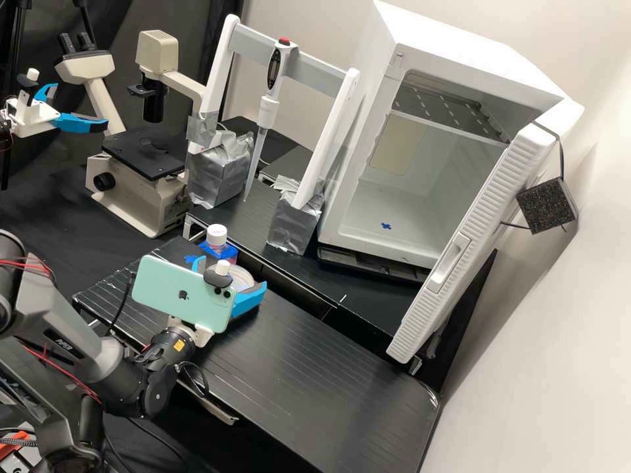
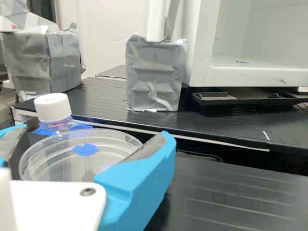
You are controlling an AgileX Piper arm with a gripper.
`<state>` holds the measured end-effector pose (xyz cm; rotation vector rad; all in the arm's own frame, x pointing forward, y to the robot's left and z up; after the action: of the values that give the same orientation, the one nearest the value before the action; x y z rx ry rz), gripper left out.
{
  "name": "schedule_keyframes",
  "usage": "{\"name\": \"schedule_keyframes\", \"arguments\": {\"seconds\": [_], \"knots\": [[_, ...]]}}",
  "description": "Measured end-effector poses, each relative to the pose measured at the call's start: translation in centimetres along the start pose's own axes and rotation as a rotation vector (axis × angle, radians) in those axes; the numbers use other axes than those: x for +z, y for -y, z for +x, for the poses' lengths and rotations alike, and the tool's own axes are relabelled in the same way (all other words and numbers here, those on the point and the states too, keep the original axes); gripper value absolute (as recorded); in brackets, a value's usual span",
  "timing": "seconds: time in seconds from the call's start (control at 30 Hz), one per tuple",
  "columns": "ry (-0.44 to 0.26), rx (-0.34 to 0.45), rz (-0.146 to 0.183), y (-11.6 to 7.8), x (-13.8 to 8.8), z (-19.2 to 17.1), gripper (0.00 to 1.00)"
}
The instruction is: Move the petri dish to the incubator
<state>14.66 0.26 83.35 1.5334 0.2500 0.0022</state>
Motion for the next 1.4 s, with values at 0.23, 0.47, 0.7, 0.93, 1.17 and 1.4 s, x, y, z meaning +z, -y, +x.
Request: {"name": "schedule_keyframes", "arguments": {"seconds": [0.23, 0.47, 0.7, 0.93, 1.17, 1.4], "knots": [[0.006, 0.007, 0.002, -0.1, -0.1, -0.1, 0.00], [0.005, -0.026, 0.029, 0.3, 0.2, 0.2, 0.00], [0.008, -0.026, 0.026, 0.4, 0.3, 0.4, 1.00], [0.014, -0.026, 0.024, 0.4, 0.5, 0.4, 1.00], [0.037, 0.007, -0.006, -0.3, 0.0, -0.7, 1.00], [0.032, 0.020, -0.076, -0.5, -0.7, -1.2, 1.00]]}}
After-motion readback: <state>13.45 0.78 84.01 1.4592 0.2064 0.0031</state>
